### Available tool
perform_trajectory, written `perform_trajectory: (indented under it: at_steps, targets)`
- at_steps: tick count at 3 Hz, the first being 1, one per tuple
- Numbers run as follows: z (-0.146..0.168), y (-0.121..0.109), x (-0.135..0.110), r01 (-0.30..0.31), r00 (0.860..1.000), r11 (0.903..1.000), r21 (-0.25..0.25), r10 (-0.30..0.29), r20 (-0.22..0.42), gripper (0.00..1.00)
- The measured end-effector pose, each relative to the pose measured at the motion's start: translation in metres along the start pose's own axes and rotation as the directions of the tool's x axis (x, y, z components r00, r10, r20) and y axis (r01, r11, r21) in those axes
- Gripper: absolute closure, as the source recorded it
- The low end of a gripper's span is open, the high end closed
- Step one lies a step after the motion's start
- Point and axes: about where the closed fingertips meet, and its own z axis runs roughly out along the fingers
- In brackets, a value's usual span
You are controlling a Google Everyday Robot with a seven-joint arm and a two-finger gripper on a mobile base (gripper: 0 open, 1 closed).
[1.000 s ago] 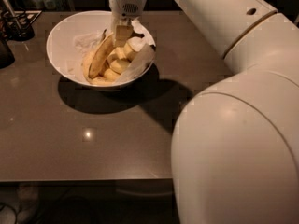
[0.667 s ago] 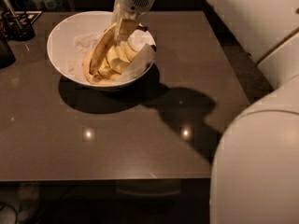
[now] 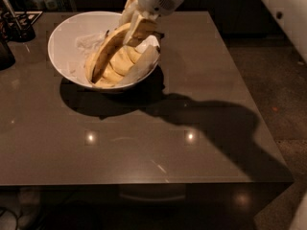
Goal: Pick banana from white bowl
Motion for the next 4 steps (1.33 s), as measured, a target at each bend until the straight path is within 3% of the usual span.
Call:
perform_trajectory:
  at_steps: [2, 3, 4]
  targets:
    - [-0.008, 0.006, 0.0, -0.016, 1.0, 0.9998, 0.008, 0.016, 0.002, 1.0]
    - [-0.028, 0.027, -0.012, -0.065, 0.998, 0.9962, 0.058, 0.065, 0.006, 1.0]
    - [-0.046, 0.067, -0.019, -0.141, 0.99, 0.9837, 0.111, 0.142, 0.003, 1.0]
